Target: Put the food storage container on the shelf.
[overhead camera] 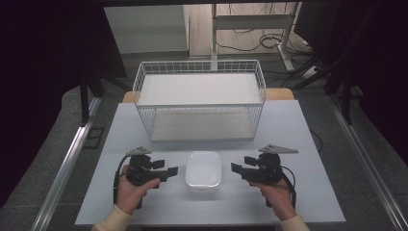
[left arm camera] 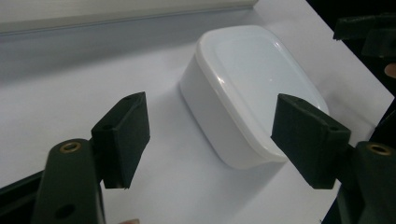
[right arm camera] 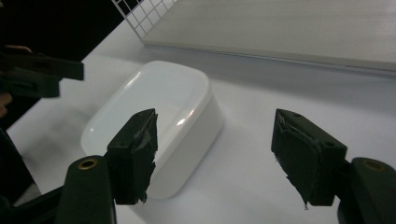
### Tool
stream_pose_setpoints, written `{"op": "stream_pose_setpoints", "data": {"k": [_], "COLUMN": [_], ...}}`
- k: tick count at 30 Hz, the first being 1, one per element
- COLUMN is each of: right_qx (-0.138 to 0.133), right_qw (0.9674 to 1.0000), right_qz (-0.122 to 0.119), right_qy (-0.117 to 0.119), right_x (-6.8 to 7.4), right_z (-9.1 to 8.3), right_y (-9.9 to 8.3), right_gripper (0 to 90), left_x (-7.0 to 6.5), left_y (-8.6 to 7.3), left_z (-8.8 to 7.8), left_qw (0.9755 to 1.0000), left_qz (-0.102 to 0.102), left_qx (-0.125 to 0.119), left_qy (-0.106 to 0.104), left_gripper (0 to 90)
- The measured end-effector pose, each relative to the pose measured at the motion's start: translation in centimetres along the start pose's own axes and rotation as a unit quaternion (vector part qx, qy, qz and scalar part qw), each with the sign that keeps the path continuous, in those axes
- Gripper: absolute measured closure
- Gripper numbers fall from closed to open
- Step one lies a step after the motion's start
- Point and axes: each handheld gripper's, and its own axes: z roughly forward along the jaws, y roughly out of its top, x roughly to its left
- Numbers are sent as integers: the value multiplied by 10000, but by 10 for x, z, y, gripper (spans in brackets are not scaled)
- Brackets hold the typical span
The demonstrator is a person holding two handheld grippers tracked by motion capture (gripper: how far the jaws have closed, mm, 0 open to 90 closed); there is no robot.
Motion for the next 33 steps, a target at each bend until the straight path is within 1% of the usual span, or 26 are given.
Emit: {"op": "stream_pose_setpoints", "data": {"k": [1,3,4,5,6,8,9,12,15,16,17,18,21,24,27,28,29,31,33], "right_qx": [12,41,41,91,106,123,126,224,345,357,366,384,433,460,530,543,540,530,521], "right_qw": [10000,9999,9999,9999,9998,9995,9992,9988,9985,9984,9984,9982,9978,9973,9966,9964,9963,9963,9958], "right_qz": [51,101,101,114,137,244,284,253,191,185,190,202,224,266,328,348,352,362,438], "right_qy": [14,20,20,56,69,182,249,348,386,391,399,414,445,511,545,559,565,579,617], "right_x": [1,3,3,4,4,4,5,9,13,14,14,15,16,15,15,15,15,14,13], "right_z": [1,5,5,9,11,15,18,28,36,37,38,39,40,44,49,50,51,52,53], "right_y": [1,3,3,5,7,9,10,7,2,2,1,0,-2,-5,-6,-7,-7,-7,-7], "right_gripper": [323,331,331,336,341,359,367,374,376,376,376,376,376,377,385,390,395,407,420], "left_x": [0,1,1,3,4,8,9,12,12,12,13,13,13,13,12,12,12,11,11], "left_y": [2,6,6,10,11,12,12,10,7,7,6,6,7,7,8,8,8,7,7], "left_z": [2,4,4,6,6,7,8,13,19,19,25,27,31,38,43,43,47,49,51], "left_qw": [10000,9998,9998,9994,9992,9989,9985,9973,9968,9968,9964,9963,9949,9941,9926,9926,9913,9912,9904], "left_qz": [-28,-158,-158,-284,-340,-384,-449,-561,-580,-580,-567,-571,-647,-695,-802,-802,-852,-840,-865], "left_qx": [-2,22,22,16,18,24,10,50,149,149,250,279,280,310,315,315,345,386,421], "left_qy": [-34,-114,-114,-181,-225,-281,-318,-461,-523,-523,-571,-579,-724,-769,-855,-855,-937,-952,-991], "left_gripper": [275,284,294,302,308,319,319,321,322,321,321,321,320,325,339,348,354,363,370]}}
